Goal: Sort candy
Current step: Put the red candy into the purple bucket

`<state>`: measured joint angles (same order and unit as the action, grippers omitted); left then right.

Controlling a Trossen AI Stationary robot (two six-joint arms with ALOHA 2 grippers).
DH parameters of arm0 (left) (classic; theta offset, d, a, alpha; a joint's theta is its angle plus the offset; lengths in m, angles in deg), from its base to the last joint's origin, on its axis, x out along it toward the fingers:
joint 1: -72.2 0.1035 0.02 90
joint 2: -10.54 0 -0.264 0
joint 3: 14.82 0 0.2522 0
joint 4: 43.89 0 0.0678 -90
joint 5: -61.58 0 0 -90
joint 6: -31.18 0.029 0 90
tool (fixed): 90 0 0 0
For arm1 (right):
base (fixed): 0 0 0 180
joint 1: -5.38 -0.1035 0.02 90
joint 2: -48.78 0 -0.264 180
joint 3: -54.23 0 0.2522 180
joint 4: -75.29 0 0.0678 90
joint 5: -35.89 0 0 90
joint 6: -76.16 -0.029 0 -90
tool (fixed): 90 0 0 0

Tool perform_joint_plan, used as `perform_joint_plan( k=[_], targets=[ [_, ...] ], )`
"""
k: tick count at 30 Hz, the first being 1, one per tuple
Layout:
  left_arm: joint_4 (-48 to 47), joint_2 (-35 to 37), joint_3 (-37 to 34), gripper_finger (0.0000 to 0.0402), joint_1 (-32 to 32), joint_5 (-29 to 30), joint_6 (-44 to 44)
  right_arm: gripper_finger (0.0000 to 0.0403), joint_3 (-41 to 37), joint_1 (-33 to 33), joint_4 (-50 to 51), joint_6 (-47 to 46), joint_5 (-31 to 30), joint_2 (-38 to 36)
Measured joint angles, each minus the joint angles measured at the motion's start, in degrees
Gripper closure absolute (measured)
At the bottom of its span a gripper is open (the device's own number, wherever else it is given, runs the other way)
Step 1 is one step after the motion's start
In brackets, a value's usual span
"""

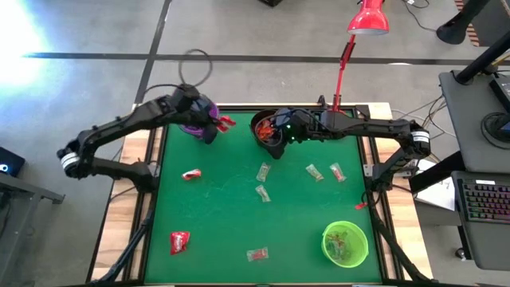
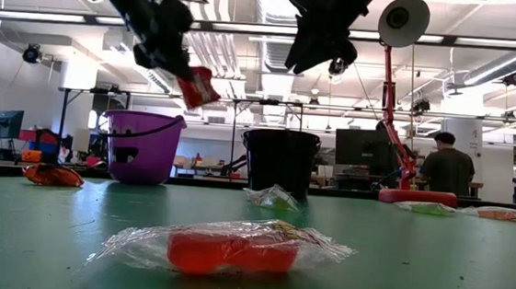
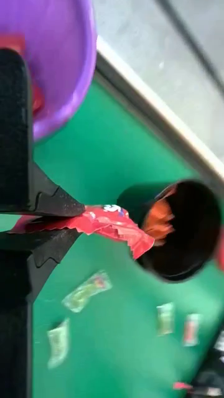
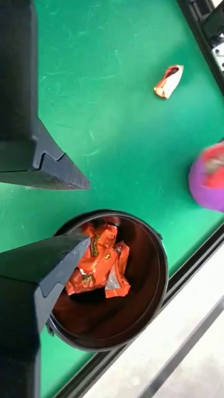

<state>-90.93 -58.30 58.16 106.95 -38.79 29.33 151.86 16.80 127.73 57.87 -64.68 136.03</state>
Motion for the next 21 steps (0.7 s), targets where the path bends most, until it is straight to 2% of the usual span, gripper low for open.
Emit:
perform_joint_plan(
  k=[4, 10, 14, 21],
  targets=[
    [-0.54, 4.44, 0.0, 0.0401, 3.46, 1.24, 0.1, 0.0289, 0.0, 0.04, -0.06, 2.95, 0.0, 0.0],
    [-7.57, 8.67, 0.0, 0.0401, 9.1, 11.23, 3.01, 0.0296, 0.0, 0.15, -0.3, 4.68, -0.01, 0.14],
    [-12.06, 8.88, 0.0, 0.0401, 11.84, 11.34, 3.99, 0.0295, 0.0, 0.24, -0.35, 5.29, -0.02, 0.85],
    [-14.26, 6.63, -0.14, 0.0401, 13.12, 11.44, 6.15, 0.0298, 0.0, 0.24, -0.39, 4.86, -0.02, 1.31]
  ],
)
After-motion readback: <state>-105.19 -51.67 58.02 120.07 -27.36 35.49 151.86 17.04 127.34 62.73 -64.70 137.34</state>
